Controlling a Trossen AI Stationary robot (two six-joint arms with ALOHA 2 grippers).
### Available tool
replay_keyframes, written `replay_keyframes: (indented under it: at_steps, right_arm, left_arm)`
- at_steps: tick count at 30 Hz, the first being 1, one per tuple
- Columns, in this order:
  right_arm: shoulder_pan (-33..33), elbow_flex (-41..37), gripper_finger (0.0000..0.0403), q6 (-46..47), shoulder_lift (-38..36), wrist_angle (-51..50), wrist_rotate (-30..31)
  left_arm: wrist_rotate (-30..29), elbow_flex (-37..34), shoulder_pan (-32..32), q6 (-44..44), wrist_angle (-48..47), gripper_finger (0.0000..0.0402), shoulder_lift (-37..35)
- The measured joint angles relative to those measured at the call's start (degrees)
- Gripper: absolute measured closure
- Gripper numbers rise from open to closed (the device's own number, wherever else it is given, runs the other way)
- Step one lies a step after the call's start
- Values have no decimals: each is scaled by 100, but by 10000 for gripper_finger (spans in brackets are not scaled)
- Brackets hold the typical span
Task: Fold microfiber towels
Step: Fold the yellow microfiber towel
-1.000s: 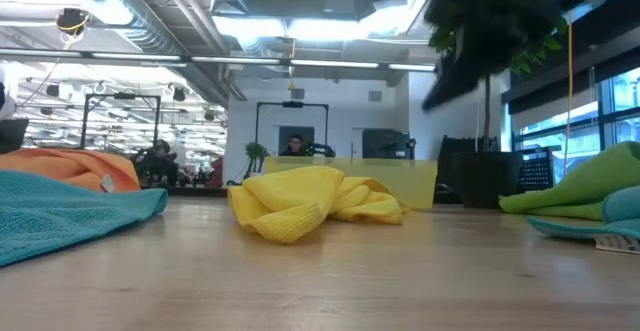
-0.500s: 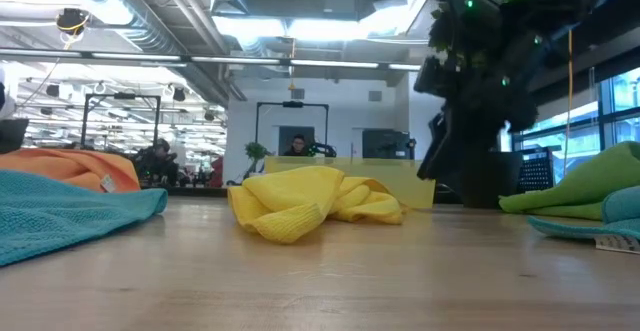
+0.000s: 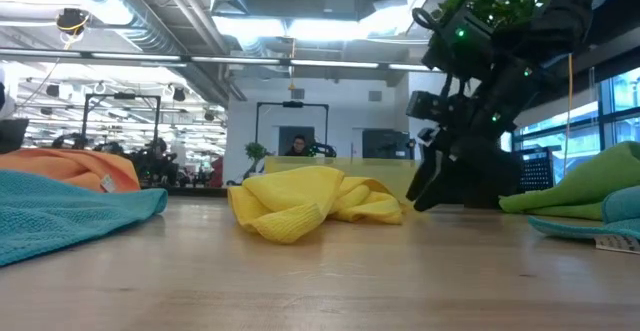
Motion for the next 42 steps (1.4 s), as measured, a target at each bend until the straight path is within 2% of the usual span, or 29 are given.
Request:
replay_keyframes:
  at_steps: [6,15,20,29,42]
  right_arm:
    - [-94,7,204,-125,227,188,-45]
    - [-114,7,254,-278,299,408,-44]
    - [-118,7,296,-289,302,394,-21]
    - [-125,4,395,-291,304,356,-47]
    - [-122,4,397,-184,303,362,-93]
  left_arm:
    - [0,-1,-1,0,0,401,0]
    - [0,0,-1,1,1,401,0]
    - [0,-1,-1,0,0,401,0]
    - [1,-1,-1,0,0,401,0]
    - [0,-2,1,-1,-1,401,0]
